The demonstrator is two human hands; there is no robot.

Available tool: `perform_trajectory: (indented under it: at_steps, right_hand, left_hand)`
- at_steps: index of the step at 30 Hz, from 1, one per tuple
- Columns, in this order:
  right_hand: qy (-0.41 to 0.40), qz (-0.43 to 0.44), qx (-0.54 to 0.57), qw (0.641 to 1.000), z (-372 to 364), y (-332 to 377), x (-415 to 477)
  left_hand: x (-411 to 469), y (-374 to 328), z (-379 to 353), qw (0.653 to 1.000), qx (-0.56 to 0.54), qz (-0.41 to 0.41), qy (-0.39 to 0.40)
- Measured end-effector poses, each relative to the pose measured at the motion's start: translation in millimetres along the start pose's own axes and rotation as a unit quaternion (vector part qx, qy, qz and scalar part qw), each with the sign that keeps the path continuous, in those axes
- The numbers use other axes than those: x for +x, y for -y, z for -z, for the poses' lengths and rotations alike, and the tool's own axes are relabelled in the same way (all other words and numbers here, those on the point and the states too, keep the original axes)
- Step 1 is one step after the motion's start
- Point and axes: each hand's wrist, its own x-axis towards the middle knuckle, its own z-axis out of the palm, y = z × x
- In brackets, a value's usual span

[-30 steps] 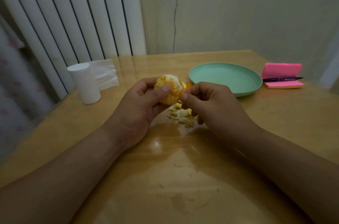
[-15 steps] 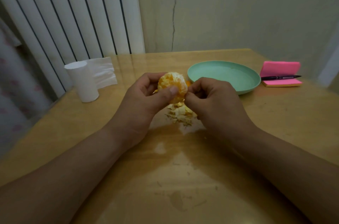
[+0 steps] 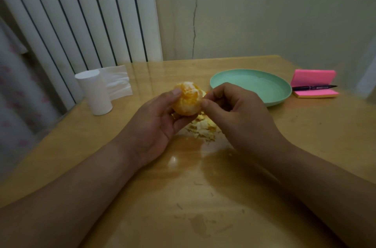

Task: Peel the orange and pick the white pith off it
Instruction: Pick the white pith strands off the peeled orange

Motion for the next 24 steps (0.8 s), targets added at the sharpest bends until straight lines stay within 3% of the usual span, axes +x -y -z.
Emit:
perform_trajectory:
  at_steps: [14, 24]
  right_hand:
    - [-0.027, -0.012, -0.069, 0.997, -1.4, 2.0, -0.1]
    - [-0.026, -0.016, 0.042, 0.999, 0.0, 5.2, -2.3]
  left_hand:
    - [-5.1, 8.8, -15.2, 0.981, 0.151, -0.108, -0.048]
    - [-3.9, 6.5, -13.7, 0.996, 0.056, -0.065, -0.012]
